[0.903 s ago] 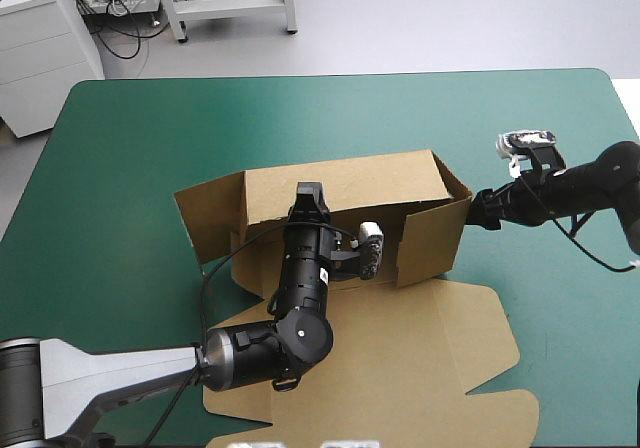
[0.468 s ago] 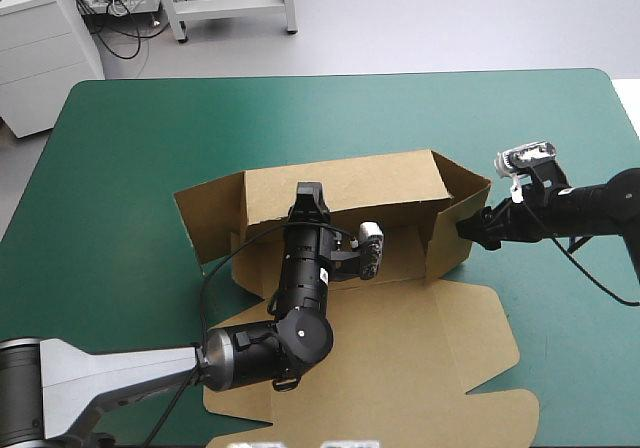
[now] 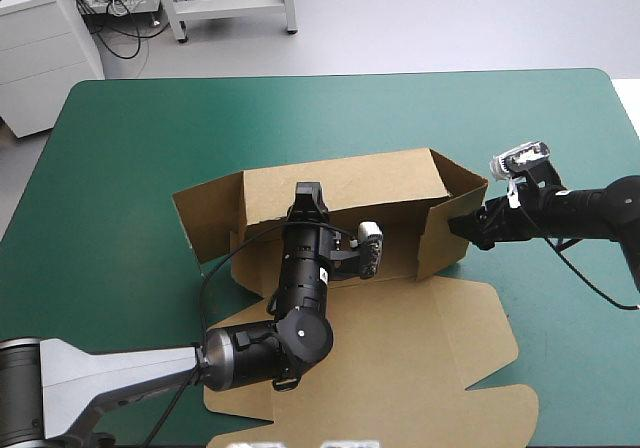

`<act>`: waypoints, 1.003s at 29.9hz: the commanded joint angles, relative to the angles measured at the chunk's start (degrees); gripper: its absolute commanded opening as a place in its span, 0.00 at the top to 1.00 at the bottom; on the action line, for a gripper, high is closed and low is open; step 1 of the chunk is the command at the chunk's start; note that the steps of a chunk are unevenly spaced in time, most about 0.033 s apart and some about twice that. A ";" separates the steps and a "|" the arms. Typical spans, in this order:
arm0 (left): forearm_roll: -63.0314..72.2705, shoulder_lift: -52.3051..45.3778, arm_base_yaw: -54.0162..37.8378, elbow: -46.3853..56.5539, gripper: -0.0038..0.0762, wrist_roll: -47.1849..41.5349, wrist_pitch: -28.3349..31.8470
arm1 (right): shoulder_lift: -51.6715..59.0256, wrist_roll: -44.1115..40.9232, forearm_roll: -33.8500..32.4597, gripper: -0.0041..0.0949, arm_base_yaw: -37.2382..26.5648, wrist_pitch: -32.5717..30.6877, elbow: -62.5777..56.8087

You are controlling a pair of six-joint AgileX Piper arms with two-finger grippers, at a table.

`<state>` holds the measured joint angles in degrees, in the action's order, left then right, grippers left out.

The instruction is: Fold the box

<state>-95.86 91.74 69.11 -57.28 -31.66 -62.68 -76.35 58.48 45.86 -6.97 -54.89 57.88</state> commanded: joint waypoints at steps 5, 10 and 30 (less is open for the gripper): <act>-6.88 -2.21 0.32 -1.70 0.99 -0.23 -3.46 | 1.62 5.42 6.73 0.20 -0.28 -2.20 1.36; -6.88 -2.21 0.32 -1.70 0.99 -0.23 -3.46 | 1.62 5.42 6.73 0.20 -0.28 -3.59 1.36; -6.88 -2.21 0.32 -1.70 0.99 -0.23 -3.60 | 4.44 2.88 4.60 0.20 10.30 12.44 -5.51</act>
<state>-95.81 91.74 69.11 -57.28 -31.66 -62.70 -73.77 64.16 51.16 0.18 -47.28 51.14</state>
